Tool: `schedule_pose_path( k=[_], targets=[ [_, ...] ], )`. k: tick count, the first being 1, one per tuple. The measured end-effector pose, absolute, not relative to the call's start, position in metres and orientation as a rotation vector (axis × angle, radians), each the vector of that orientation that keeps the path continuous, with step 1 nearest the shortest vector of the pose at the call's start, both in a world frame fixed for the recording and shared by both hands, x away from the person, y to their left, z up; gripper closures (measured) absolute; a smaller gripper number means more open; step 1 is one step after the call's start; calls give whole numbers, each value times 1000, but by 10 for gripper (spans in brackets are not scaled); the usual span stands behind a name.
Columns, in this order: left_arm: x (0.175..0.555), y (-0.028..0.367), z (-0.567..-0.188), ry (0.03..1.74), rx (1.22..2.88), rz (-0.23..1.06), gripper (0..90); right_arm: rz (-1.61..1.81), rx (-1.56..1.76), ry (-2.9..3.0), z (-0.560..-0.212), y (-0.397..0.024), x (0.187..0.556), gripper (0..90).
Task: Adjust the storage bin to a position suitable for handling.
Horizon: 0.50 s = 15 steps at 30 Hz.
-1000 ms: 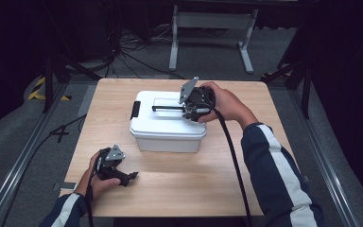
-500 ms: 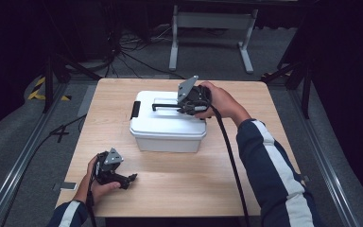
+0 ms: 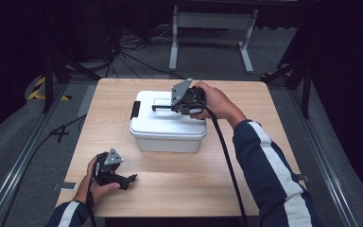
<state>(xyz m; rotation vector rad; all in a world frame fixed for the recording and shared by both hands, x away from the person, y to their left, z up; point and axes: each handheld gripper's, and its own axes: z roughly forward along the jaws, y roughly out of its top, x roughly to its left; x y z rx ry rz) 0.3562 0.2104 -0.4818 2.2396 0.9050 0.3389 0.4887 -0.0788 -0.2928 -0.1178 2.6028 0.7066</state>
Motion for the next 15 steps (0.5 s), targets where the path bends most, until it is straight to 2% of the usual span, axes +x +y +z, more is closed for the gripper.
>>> schedule_pose_path(
  k=[15],
  targets=[
    [357,210,-482,898,2241,330,6,776,-125,2523,-281,-90,481,845]
  ],
)
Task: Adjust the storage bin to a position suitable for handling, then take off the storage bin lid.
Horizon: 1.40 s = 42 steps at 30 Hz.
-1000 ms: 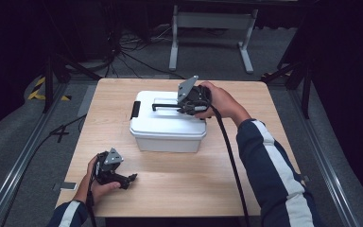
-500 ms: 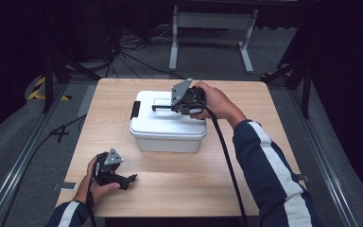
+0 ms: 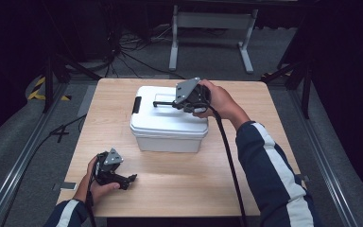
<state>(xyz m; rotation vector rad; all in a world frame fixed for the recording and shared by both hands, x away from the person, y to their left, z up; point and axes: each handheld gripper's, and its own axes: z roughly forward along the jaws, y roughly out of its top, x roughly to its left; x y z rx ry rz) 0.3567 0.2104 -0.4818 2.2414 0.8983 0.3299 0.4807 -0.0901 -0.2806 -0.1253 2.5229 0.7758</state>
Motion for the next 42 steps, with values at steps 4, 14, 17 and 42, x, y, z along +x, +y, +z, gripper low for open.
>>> schedule_pose_path(
  k=[4,14,17,42],
  targets=[
    [357,211,-482,894,2245,332,6,799,-113,2502,-276,-97,478,846],
    [358,211,-482,879,2247,328,5,816,-57,2478,-267,-123,471,846],
    [359,211,-482,874,2248,320,5,810,-44,2478,-264,-133,468,846],
    [363,210,-483,837,2251,312,2,793,156,2430,-256,-241,443,846]
  ],
)
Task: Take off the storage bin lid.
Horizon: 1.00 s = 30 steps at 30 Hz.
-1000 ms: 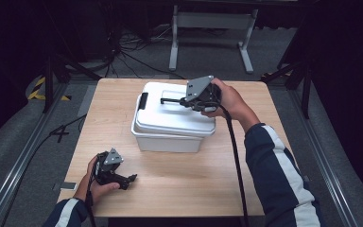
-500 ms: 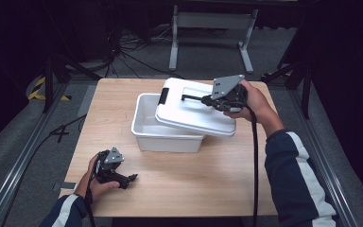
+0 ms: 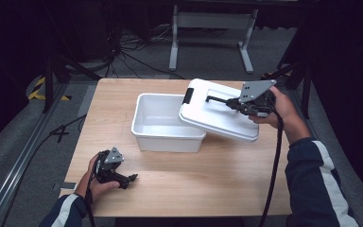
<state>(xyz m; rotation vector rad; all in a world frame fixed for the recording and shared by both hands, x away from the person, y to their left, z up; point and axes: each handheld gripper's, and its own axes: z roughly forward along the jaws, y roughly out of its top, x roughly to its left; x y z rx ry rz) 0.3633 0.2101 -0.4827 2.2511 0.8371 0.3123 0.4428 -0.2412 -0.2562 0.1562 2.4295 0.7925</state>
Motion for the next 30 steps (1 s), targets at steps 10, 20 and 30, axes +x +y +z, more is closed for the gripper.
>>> schedule_pose_path(
  k=[10,20,30],
  targets=[
    [363,210,-482,835,2256,317,3,779,248,2421,-265,-275,439,846],
    [363,210,-482,838,2257,312,5,800,348,2406,-274,-307,431,846],
    [363,210,-482,837,2256,314,5,767,432,2393,-287,-334,424,846]
  ],
)
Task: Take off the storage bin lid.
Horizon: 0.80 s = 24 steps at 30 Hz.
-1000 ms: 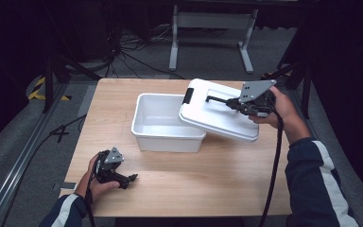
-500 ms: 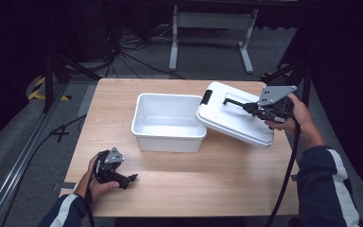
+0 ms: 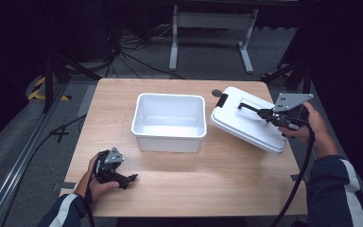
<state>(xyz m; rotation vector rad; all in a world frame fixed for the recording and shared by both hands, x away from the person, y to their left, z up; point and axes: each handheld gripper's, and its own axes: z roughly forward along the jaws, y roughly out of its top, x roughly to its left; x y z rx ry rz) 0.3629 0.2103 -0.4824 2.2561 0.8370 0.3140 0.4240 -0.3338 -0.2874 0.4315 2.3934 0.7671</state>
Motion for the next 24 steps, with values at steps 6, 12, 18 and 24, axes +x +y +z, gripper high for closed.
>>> schedule_pose_path(
  k=[6,12,18,24],
  targets=[
    [363,210,-482,838,2256,310,5,761,456,2400,-296,-339,426,846],
    [363,210,-483,831,2255,315,5,739,503,2413,-309,-344,431,846],
    [363,210,-482,835,2257,311,5,717,551,2448,-329,-348,437,846],
    [364,210,-482,829,2255,314,5,713,595,2471,-351,-347,447,846]
  ],
)
